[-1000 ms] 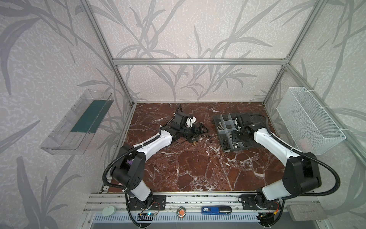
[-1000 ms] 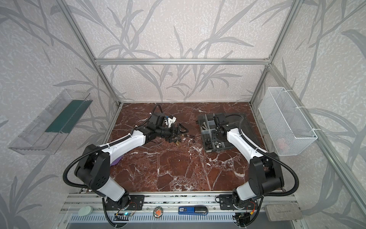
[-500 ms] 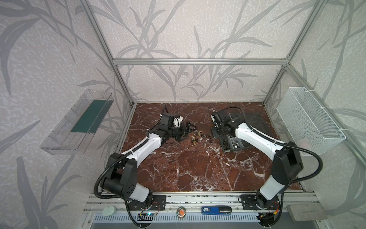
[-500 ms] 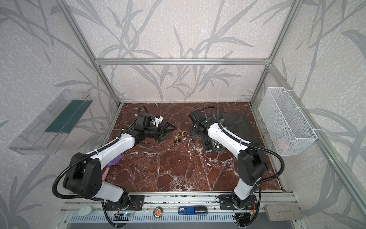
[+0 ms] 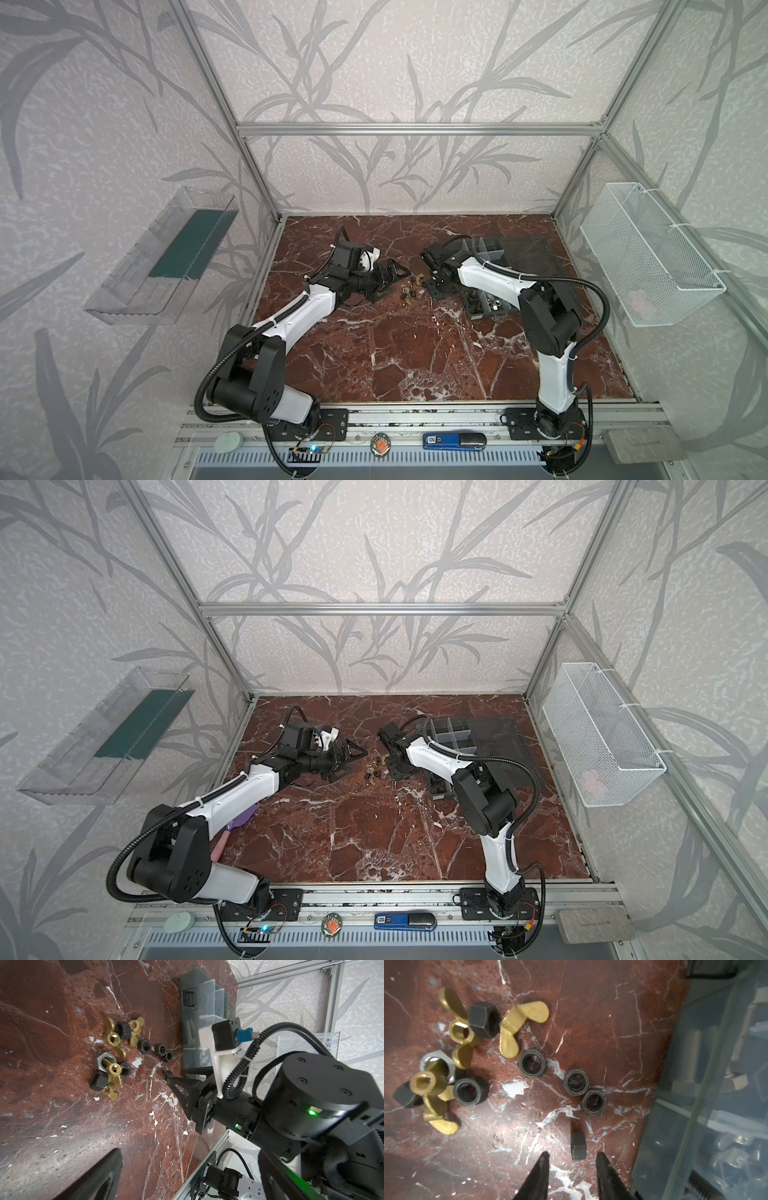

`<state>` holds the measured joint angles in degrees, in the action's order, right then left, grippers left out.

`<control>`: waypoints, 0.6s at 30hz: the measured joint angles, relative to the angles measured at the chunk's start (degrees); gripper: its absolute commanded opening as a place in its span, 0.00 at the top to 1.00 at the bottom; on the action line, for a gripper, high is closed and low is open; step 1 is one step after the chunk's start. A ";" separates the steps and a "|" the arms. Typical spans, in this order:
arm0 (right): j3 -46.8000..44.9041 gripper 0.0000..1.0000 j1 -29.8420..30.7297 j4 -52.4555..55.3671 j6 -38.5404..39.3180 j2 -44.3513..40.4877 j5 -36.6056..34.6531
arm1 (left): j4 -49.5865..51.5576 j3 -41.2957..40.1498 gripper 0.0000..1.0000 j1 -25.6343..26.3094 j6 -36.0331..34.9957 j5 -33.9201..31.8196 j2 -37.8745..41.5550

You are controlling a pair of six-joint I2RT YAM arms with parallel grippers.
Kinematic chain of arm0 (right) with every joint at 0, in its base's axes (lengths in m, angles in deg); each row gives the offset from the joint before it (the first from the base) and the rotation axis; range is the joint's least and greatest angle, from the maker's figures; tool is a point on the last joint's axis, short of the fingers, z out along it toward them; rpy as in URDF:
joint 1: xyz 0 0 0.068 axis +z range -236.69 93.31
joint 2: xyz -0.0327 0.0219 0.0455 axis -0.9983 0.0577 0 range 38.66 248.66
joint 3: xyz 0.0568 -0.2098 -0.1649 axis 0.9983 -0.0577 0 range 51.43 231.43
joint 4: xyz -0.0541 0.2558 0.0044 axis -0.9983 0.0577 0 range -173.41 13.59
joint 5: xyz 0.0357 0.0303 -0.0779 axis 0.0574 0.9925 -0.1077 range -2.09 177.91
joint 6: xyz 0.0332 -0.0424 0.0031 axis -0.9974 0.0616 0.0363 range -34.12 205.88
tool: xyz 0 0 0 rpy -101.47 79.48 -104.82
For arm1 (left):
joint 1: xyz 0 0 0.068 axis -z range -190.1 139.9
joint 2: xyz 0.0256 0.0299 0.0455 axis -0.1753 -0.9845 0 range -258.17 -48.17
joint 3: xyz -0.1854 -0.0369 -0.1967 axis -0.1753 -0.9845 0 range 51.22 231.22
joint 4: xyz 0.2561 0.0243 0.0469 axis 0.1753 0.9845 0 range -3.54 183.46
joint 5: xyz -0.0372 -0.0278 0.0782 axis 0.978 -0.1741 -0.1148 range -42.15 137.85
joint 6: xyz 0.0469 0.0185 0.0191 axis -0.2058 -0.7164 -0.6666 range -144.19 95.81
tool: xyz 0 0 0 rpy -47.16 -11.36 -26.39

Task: Sort the screws and nuts into containers
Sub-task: Pick up the nut from the center of the table.

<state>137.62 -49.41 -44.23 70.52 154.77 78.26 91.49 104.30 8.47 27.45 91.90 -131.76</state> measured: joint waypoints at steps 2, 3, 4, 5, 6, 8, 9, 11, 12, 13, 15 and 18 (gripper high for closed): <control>0.02 0.63 -0.09 0.15 -0.02 0.42 -0.48 | -0.24 0.00 0.01 0.00 0.00 0.02 0.00; 0.02 0.63 -0.09 0.20 -0.02 0.50 -0.85 | -0.37 0.00 0.00 0.00 0.00 0.04 0.00; 0.04 0.63 -0.11 0.20 -0.02 0.55 -1.07 | -0.44 0.00 0.01 0.00 0.00 0.07 0.00; 0.07 0.63 -0.11 0.20 0.00 0.59 -1.33 | -0.48 0.00 0.00 0.00 0.00 0.07 0.00; 0.13 0.63 -0.15 0.22 0.00 0.70 -1.46 | -0.55 0.00 0.01 0.00 0.02 0.09 -0.02; 0.24 0.66 -0.31 0.22 0.00 1.01 -1.70 | -0.74 0.00 0.00 0.00 0.02 0.20 -0.02; 0.24 0.66 -0.44 0.24 0.00 1.25 -1.77 | -0.79 0.00 0.01 0.00 0.02 0.22 -0.02; 0.24 0.67 -0.66 0.22 0.00 1.64 -1.86 | -0.83 0.00 0.01 0.00 0.04 0.26 -0.07; 0.24 0.67 -0.79 0.24 0.00 1.88 -1.86 | -0.83 0.00 0.00 0.00 0.04 0.35 -0.09; 0.24 0.68 -0.85 0.22 -0.02 2.10 -1.86 | -0.83 0.00 0.01 0.00 0.04 0.42 -0.13; 0.24 0.71 -0.87 0.20 0.00 2.67 -1.79 | -0.81 0.00 0.00 0.00 0.04 0.46 -0.20; 0.24 0.76 -0.92 0.11 0.00 3.61 -1.33 | -0.81 0.00 0.00 0.00 0.02 0.46 -0.20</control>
<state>137.86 -50.33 -44.12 70.52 158.38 76.92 90.69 104.30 8.47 27.47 92.36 -131.96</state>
